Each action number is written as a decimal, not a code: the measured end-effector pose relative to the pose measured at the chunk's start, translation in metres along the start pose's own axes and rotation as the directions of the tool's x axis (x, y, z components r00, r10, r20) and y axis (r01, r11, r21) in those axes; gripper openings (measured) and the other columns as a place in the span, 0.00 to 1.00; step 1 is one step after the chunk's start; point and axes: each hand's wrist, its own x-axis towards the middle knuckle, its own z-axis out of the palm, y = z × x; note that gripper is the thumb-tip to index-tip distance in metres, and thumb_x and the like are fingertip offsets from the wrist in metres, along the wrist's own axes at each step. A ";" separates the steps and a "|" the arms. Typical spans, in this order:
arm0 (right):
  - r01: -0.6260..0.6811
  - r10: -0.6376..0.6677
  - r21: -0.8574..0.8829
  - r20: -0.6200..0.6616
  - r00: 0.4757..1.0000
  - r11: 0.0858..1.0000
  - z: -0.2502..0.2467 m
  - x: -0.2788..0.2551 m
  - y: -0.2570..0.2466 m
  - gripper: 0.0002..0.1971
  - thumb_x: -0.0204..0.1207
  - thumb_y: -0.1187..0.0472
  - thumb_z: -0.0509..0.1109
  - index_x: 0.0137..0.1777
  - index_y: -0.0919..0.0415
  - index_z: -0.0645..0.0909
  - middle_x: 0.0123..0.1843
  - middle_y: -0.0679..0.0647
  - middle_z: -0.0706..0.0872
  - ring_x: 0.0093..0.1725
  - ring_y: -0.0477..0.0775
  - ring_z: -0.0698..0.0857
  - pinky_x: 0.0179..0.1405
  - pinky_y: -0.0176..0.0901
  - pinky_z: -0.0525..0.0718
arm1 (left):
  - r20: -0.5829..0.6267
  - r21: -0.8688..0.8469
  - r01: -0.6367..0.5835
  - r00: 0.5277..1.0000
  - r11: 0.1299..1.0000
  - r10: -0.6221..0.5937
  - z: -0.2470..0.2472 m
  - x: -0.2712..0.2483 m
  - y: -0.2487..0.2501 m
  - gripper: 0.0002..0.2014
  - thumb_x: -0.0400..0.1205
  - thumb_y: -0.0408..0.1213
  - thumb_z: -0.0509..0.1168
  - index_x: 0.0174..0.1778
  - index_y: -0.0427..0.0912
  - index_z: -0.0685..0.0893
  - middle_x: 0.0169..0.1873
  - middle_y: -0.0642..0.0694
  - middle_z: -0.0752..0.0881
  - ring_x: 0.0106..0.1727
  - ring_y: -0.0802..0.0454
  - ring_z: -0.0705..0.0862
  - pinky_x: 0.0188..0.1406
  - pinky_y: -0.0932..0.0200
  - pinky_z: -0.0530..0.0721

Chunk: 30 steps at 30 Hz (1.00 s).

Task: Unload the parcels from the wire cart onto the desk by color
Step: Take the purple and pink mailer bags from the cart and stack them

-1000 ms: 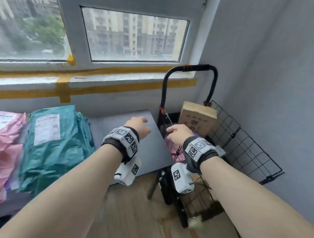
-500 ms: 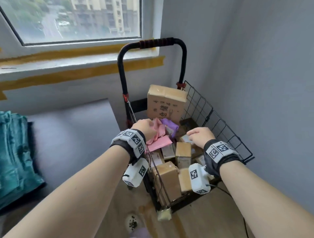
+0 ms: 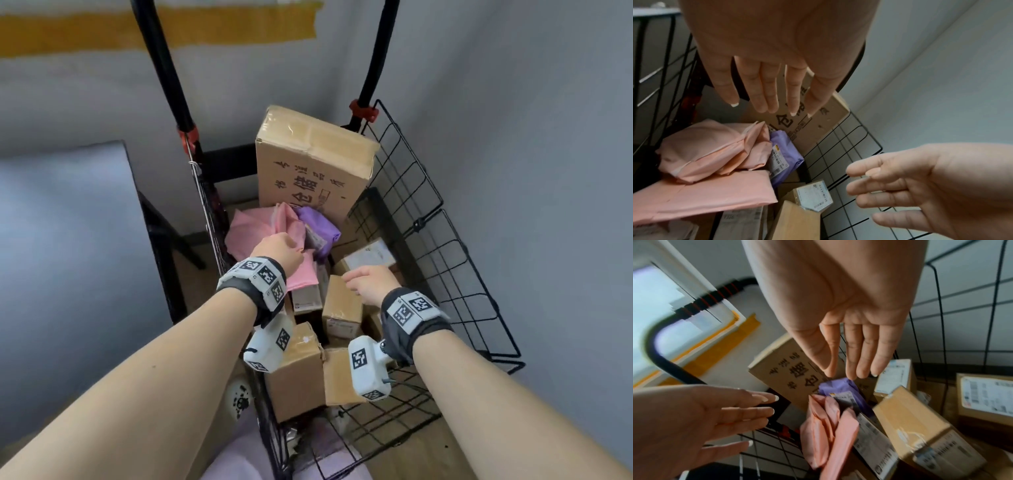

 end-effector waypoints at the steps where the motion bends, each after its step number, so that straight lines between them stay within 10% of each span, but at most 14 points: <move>1: -0.017 0.017 -0.002 0.018 1.000 1.000 0.000 0.009 0.003 0.11 0.77 0.68 0.66 0.51 0.56 0.88 0.55 0.56 0.86 0.60 0.56 0.82 0.67 0.50 0.79 | 0.008 0.003 0.018 1.000 1.000 -0.018 0.005 0.009 -0.002 0.17 0.80 0.37 0.64 0.66 0.41 0.81 0.65 0.41 0.82 0.64 0.42 0.80 0.63 0.57 0.76; 8: -0.030 0.040 -0.060 0.163 0.986 0.998 0.011 0.093 0.018 0.15 0.77 0.71 0.61 0.44 0.51 0.84 0.47 0.54 0.84 0.49 0.56 0.83 0.44 0.42 0.85 | -0.016 -0.093 0.217 0.976 0.972 -0.219 0.038 0.051 -0.023 0.19 0.78 0.34 0.63 0.65 0.42 0.81 0.63 0.40 0.83 0.62 0.41 0.82 0.62 0.55 0.78; 13: 0.067 -0.023 -0.108 0.369 0.929 0.992 0.041 0.145 0.023 0.22 0.72 0.75 0.62 0.64 0.61 0.82 0.35 0.44 0.77 0.41 0.51 0.79 0.49 0.44 0.80 | -0.037 -0.141 0.284 0.956 0.948 -0.291 0.057 0.075 -0.035 0.22 0.77 0.32 0.61 0.69 0.46 0.78 0.66 0.43 0.81 0.64 0.42 0.80 0.63 0.55 0.77; 20: 0.176 -0.068 -0.150 0.542 0.838 0.973 0.078 0.184 0.029 0.42 0.64 0.79 0.71 0.78 0.51 0.67 0.73 0.55 0.74 0.65 0.56 0.79 0.61 0.48 0.82 | -0.031 -0.160 0.437 0.894 0.885 -0.447 0.079 0.087 -0.064 0.30 0.73 0.29 0.64 0.73 0.49 0.72 0.65 0.40 0.77 0.62 0.40 0.80 0.60 0.52 0.81; 25: 0.328 -0.285 -0.106 0.295 0.912 0.939 0.073 0.186 0.012 0.13 0.72 0.55 0.76 0.50 0.65 0.87 0.41 0.54 0.86 0.41 0.52 0.82 0.51 0.47 0.82 | -0.044 -0.158 0.455 0.883 0.876 -0.466 0.082 0.094 -0.072 0.35 0.68 0.31 0.69 0.73 0.53 0.71 0.65 0.42 0.77 0.66 0.41 0.77 0.65 0.46 0.80; 30: 0.004 -0.036 0.139 0.226 0.973 0.990 0.037 0.192 -0.007 0.10 0.82 0.60 0.64 0.46 0.64 0.84 0.19 0.47 0.83 0.17 0.40 0.82 0.22 0.32 0.80 | -0.194 -0.213 0.475 0.836 0.854 -0.513 0.070 0.095 -0.068 0.38 0.69 0.31 0.72 0.76 0.49 0.68 0.73 0.40 0.69 0.72 0.40 0.71 0.69 0.43 0.76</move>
